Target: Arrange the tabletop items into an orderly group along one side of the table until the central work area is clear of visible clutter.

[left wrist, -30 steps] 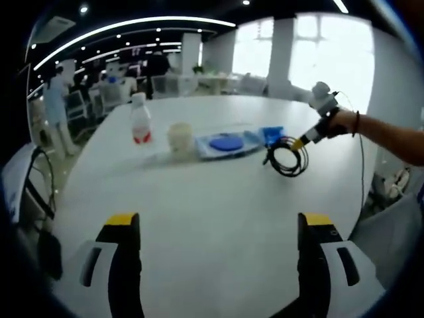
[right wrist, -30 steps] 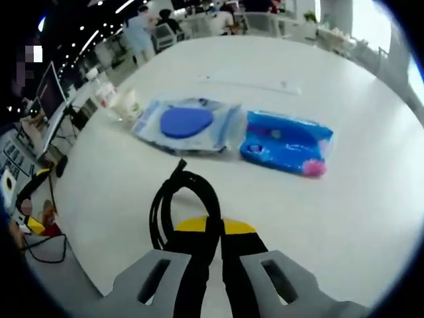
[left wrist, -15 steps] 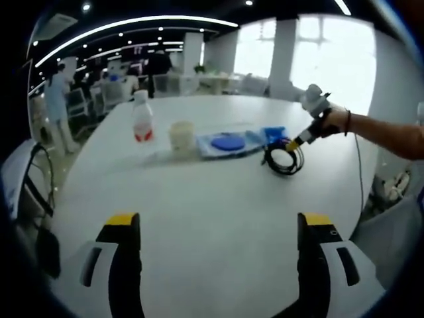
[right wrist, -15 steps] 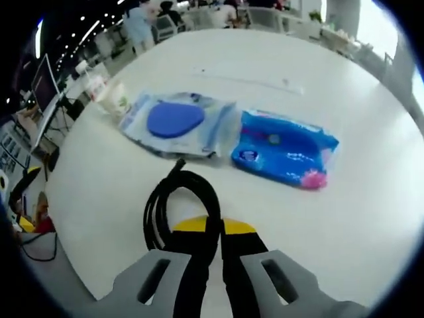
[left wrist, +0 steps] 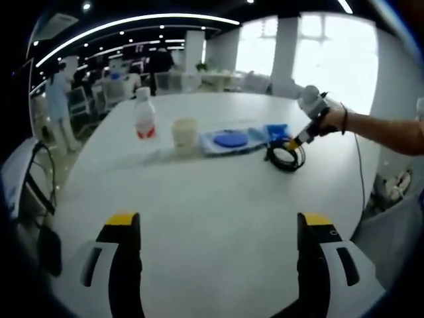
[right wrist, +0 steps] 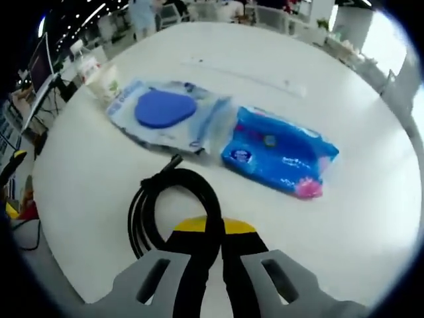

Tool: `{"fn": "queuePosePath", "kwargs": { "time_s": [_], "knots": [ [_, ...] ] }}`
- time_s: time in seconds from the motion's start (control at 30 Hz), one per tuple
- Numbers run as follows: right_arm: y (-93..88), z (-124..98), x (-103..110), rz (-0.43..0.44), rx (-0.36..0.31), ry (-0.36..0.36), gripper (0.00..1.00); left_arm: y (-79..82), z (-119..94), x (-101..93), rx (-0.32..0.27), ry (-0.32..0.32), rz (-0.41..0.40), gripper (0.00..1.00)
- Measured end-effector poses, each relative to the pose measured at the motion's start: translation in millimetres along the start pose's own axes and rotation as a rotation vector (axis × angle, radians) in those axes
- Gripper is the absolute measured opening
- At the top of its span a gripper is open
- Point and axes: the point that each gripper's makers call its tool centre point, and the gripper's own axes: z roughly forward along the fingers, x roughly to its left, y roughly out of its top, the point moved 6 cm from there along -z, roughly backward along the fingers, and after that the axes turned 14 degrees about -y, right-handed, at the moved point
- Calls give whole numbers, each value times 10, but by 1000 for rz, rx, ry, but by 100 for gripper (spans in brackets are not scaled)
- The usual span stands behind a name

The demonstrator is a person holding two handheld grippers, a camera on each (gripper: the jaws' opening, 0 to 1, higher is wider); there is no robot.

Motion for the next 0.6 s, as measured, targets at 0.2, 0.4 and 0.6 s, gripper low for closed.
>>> {"fn": "queuePosePath", "kwargs": {
  "time_s": [0.2,0.4,0.6],
  "knots": [
    [14,61,20,-39,-4,-25,6,7,0,10,-1,5,3,95],
    [29,104,24,-78,-6,-50,8,8,-5,22,-6,7,-1,95],
    [45,117,21,-133,-20,-70,9,10,-8,24,-9,8,-3,95]
  ]
}}
